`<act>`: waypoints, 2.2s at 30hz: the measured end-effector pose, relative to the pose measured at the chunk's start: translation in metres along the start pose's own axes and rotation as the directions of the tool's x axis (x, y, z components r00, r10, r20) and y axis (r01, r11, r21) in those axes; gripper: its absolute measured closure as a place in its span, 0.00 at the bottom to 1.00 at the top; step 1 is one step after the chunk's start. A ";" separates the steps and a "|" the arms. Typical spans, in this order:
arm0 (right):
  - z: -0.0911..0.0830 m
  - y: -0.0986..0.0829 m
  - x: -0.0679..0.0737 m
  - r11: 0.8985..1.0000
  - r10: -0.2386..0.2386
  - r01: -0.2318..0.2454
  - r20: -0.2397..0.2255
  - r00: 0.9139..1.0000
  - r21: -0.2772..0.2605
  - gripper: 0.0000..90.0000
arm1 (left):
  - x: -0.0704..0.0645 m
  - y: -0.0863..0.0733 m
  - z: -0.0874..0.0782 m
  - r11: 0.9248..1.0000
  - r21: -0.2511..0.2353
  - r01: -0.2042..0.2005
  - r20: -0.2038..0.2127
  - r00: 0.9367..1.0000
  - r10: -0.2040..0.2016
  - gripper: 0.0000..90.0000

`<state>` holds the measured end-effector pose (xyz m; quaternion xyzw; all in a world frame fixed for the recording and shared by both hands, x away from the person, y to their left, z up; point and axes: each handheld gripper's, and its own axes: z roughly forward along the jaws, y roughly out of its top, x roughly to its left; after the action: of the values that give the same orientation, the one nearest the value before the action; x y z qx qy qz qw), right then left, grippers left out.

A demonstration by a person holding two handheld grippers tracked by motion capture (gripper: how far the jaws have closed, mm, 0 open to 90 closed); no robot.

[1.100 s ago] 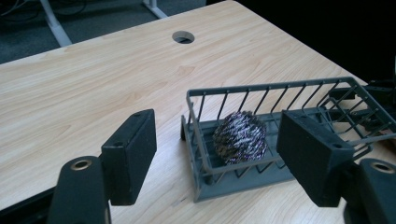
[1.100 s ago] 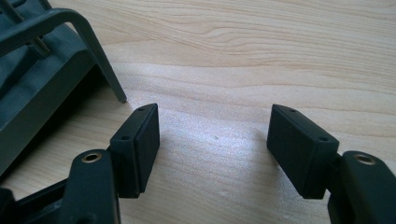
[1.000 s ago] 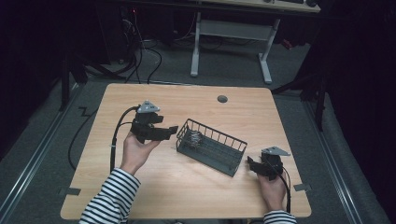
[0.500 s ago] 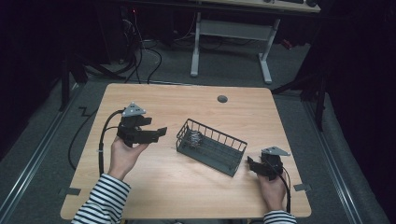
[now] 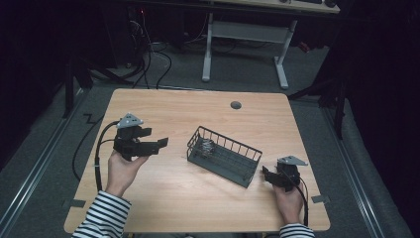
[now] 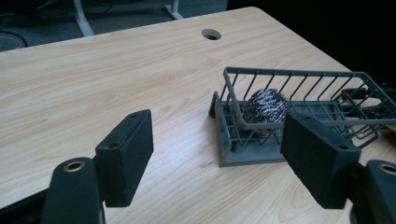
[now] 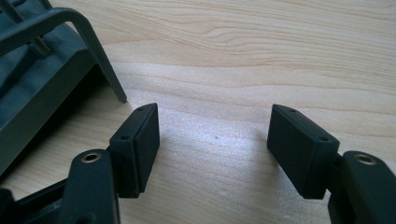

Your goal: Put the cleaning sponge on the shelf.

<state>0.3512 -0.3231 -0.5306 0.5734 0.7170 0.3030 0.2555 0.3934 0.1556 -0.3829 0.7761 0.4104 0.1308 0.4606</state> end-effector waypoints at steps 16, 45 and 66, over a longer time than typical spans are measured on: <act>0.000 0.000 0.000 1.000 -0.002 0.002 0.000 1.000 -0.001 0.38 | 0.009 -0.025 -0.023 1.000 0.007 0.019 -0.061 0.998 -0.019 0.29; 0.000 0.000 0.000 1.000 -0.006 0.006 -0.002 1.000 -0.002 0.38 | 0.039 -0.099 -0.013 0.988 0.075 0.137 -0.160 0.979 -0.124 0.28; 0.000 0.000 0.000 1.000 -0.006 0.006 -0.002 1.000 -0.002 0.38 | 0.041 -0.136 0.024 0.987 0.125 0.103 -0.227 0.971 -0.073 0.28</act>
<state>0.3511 -0.3229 -0.5307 0.5709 0.7186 0.3033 0.2563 0.3626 0.2051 -0.5150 0.7671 0.5013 0.1677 0.3635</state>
